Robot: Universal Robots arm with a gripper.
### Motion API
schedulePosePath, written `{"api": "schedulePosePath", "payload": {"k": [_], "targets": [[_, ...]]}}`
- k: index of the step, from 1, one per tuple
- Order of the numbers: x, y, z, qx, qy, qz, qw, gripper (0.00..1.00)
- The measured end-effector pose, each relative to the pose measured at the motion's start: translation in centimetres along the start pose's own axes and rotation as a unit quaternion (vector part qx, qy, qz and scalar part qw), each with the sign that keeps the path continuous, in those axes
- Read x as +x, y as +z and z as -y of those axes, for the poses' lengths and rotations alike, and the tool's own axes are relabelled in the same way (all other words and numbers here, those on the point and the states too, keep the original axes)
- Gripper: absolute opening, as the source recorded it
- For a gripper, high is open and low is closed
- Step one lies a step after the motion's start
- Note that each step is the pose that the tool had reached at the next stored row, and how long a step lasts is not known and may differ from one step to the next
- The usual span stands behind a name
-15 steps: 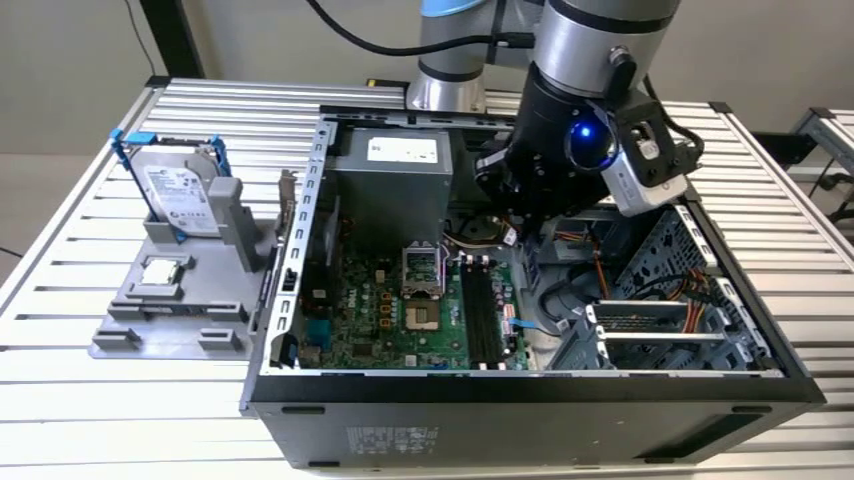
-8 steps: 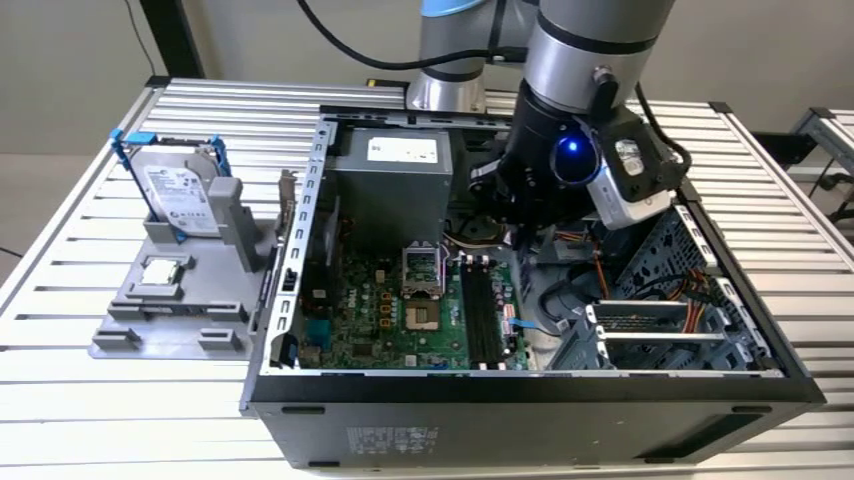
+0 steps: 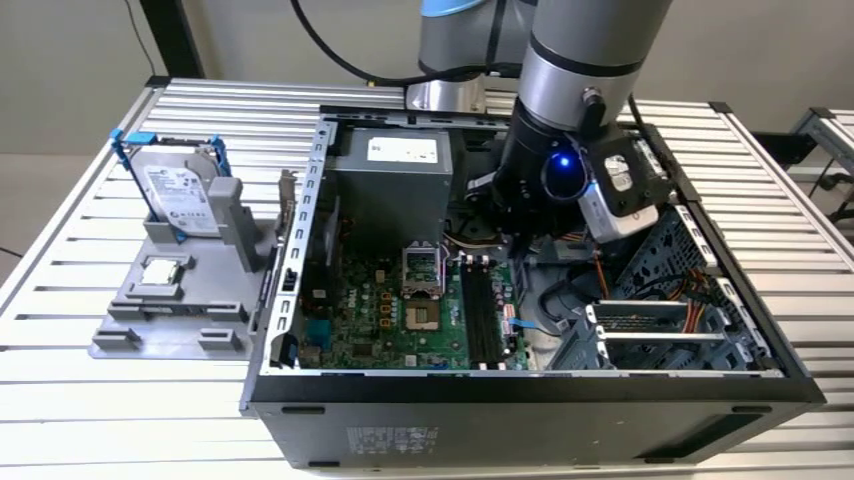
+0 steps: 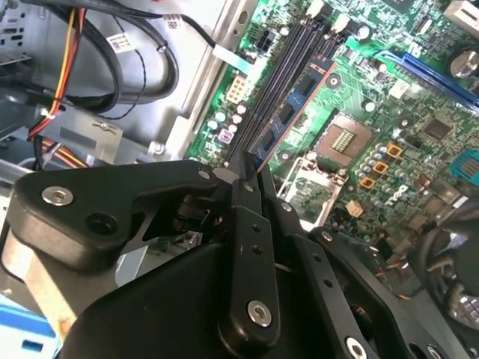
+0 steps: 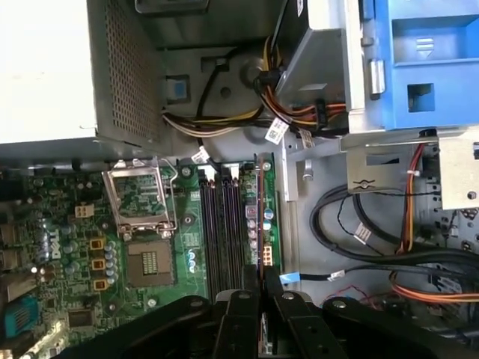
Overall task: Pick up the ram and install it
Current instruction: 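Insert the ram into the slot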
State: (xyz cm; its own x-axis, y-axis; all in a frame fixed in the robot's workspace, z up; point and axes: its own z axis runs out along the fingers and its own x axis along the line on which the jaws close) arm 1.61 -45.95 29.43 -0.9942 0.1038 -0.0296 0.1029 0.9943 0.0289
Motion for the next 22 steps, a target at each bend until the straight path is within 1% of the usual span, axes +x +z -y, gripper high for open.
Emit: {"api": "schedulePosePath", "payload": {"k": [10,14,22], "targets": [[0.08,1.83,0.07,-0.0002,-0.007,-0.0002,0.99998,0.00],[0.09,2.56,0.21,-0.0004,-0.013,-0.0004,0.99992,0.00],[0.11,4.01,0.46,-0.0004,-0.014,-0.0006,0.99990,0.00]]}}
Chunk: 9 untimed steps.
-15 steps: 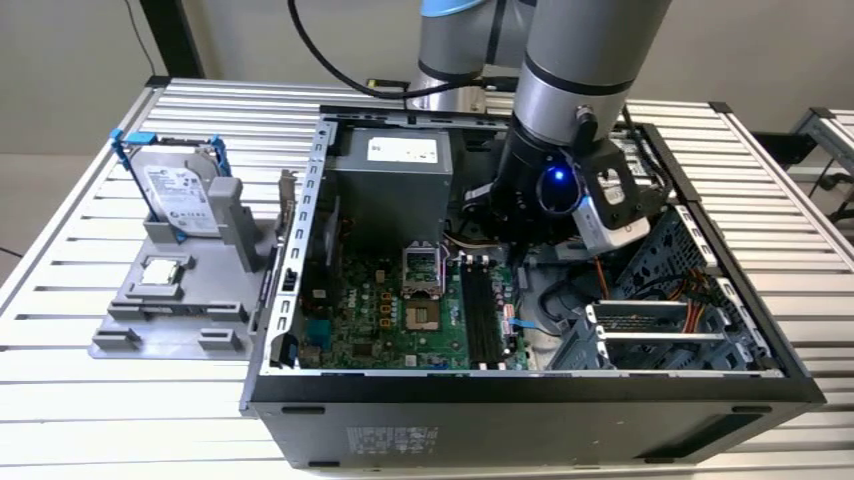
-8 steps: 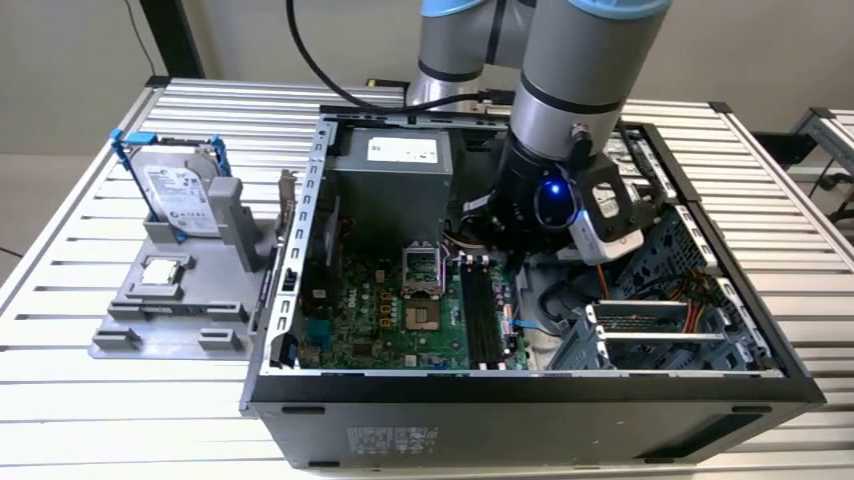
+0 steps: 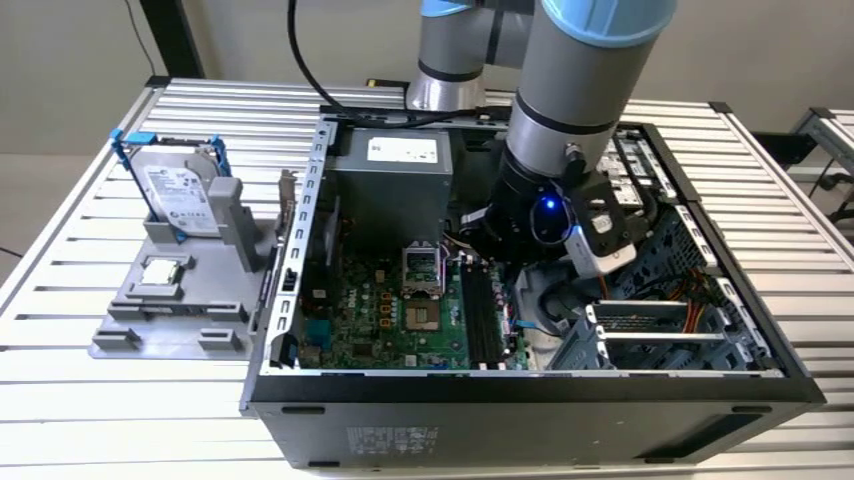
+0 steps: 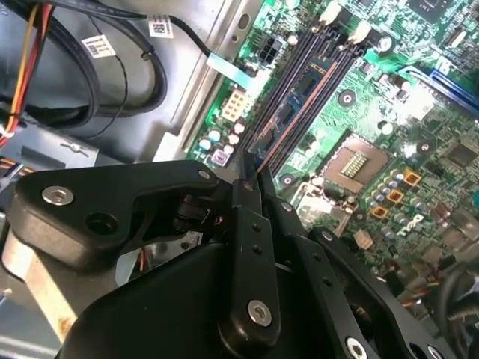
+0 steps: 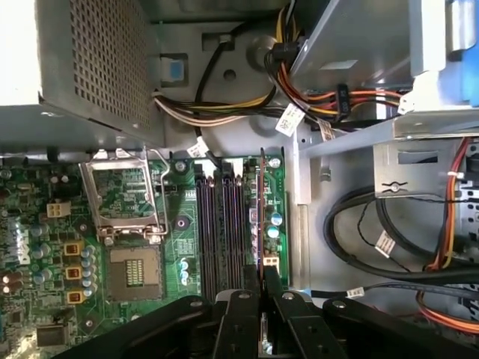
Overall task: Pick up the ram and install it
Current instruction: 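Insert the ram into the slot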
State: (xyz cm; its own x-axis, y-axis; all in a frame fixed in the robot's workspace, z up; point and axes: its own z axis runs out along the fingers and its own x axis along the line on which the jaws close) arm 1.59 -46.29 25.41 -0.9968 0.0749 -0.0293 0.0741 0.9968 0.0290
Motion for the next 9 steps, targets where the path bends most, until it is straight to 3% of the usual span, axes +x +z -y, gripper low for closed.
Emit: {"api": "schedulePosePath", "payload": {"k": [7,9], "targets": [[0.00,1.02,0.46,-0.0001,-0.001,-0.0002,1.00000,0.00],[0.00,1.05,0.47,0.0000,-0.001,-0.0003,1.00000,0.00]]}}
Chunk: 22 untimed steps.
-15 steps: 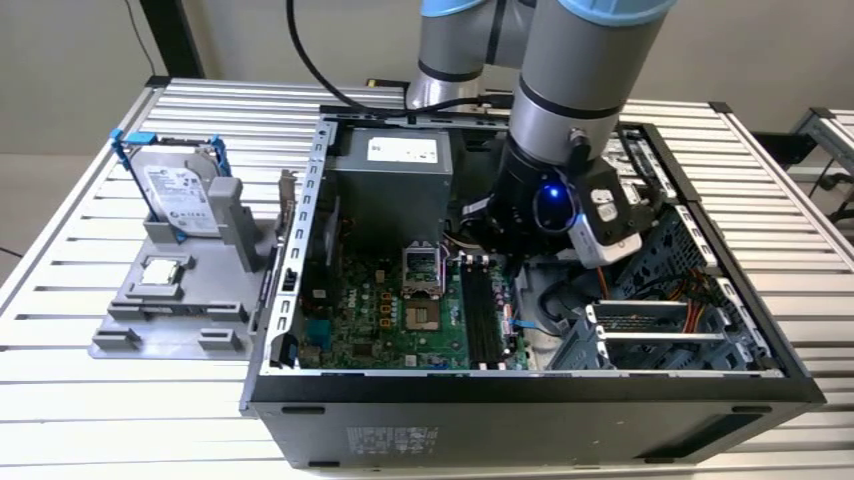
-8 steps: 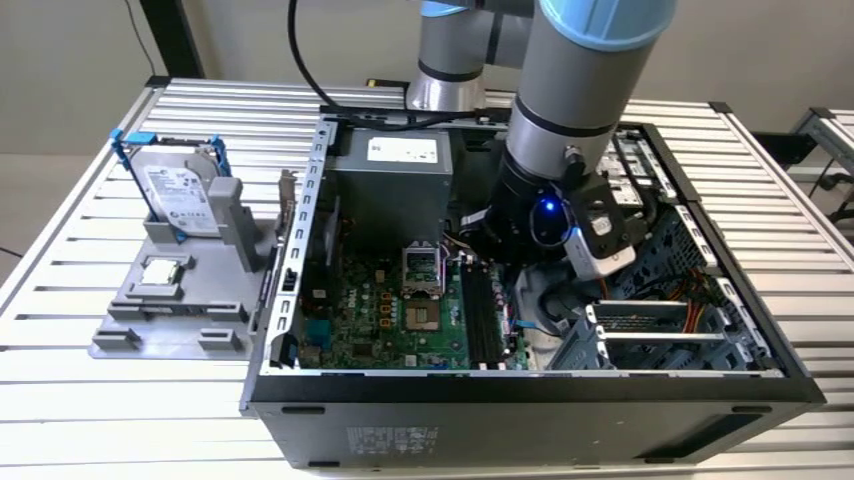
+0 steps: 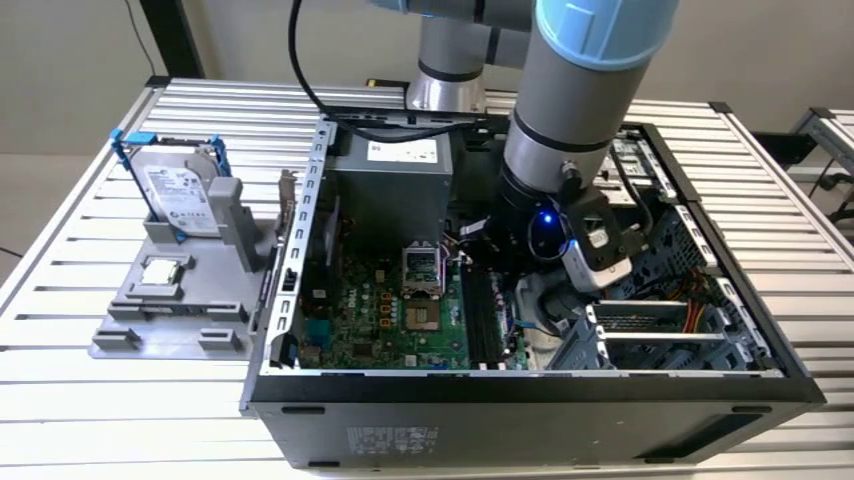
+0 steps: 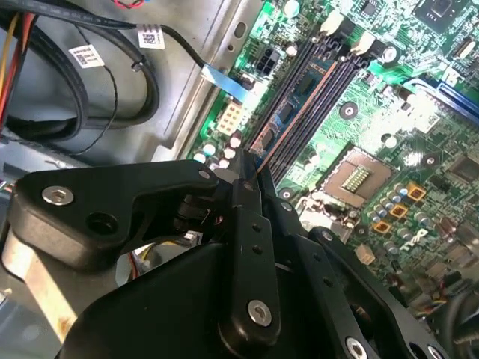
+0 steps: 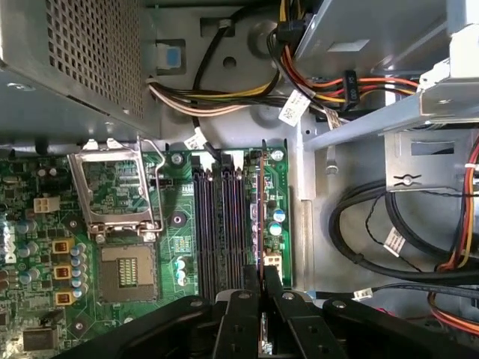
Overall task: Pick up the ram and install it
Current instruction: 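Insert the ram into the slot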
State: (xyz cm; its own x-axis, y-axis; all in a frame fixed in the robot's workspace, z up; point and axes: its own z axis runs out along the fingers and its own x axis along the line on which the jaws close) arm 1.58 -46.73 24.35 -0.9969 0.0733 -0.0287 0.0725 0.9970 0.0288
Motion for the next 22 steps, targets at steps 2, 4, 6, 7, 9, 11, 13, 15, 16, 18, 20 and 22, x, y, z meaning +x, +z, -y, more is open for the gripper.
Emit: {"api": "schedulePosePath", "payload": {"k": [2,4,6,7,9,11,13,15,16,18,20,22], "targets": [[0.00,0.02,0.01,0.0001,0.000,-0.0001,1.00000,0.00],[0.00,0.19,0.04,-0.0001,-0.003,-0.0001,1.00000,0.00],[-0.01,0.33,0.20,-0.0002,-0.008,-0.0003,0.99997,0.00],[-0.01,0.40,0.25,-0.0003,-0.011,-0.0004,0.99994,0.00],[0.01,0.50,0.31,-0.0006,-0.016,-0.0005,0.99988,0.00],[0.03,0.62,0.35,-0.0003,-0.016,-0.0007,0.99988,0.00],[0.02,0.85,0.51,-0.0001,-0.016,-0.0009,0.99988,0.00],[0.02,1.02,0.67,-0.0003,-0.016,-0.0010,0.99988,0.00],[0.01,1.08,0.80,-0.0003,-0.016,-0.0010,0.99987,0.00],[0.03,1.19,0.96,-0.0004,-0.017,-0.0010,0.99986,0.00],[0.09,1.31,0.97,-0.0005,-0.020,-0.0012,0.99979,0.00],[0.12,1.49,0.98,-0.0006,-0.025,-0.0013,0.99969,0.00]]}}
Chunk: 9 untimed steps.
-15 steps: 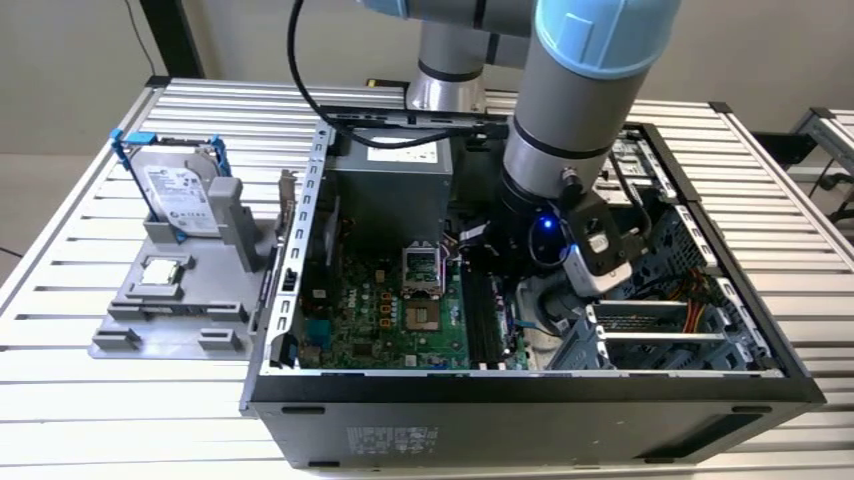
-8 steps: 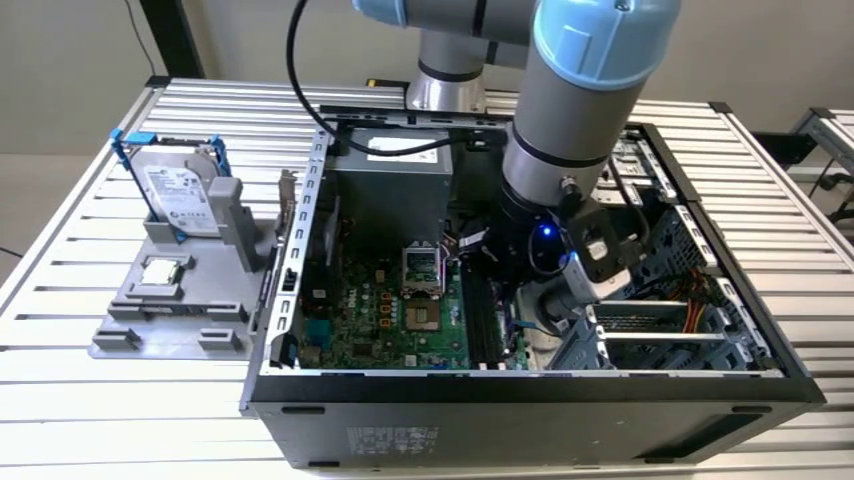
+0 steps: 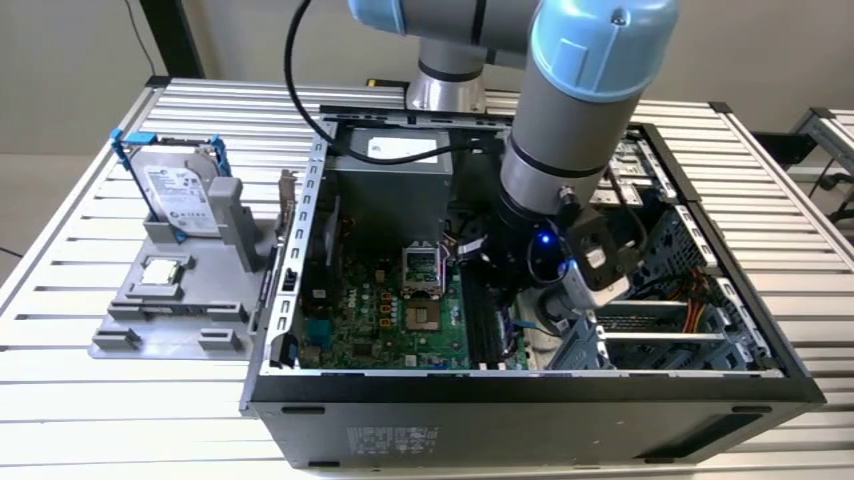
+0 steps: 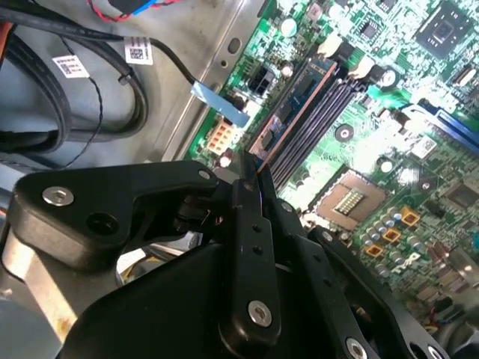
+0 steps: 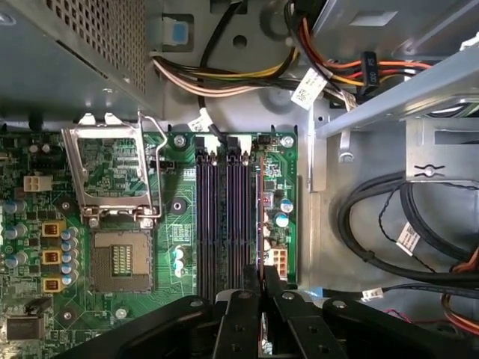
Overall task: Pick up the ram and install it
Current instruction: 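Insert the ram into the slot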
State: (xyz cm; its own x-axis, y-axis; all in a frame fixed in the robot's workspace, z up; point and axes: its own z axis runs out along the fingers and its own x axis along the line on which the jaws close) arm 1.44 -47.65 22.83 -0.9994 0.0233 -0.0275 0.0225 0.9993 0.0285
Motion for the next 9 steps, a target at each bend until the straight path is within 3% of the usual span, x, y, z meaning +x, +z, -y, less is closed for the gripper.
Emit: {"api": "schedulePosePath", "payload": {"k": [9], "targets": [[0.12,0.56,0.03,-0.0001,-0.007,-0.0035,0.99997,0.00]]}}
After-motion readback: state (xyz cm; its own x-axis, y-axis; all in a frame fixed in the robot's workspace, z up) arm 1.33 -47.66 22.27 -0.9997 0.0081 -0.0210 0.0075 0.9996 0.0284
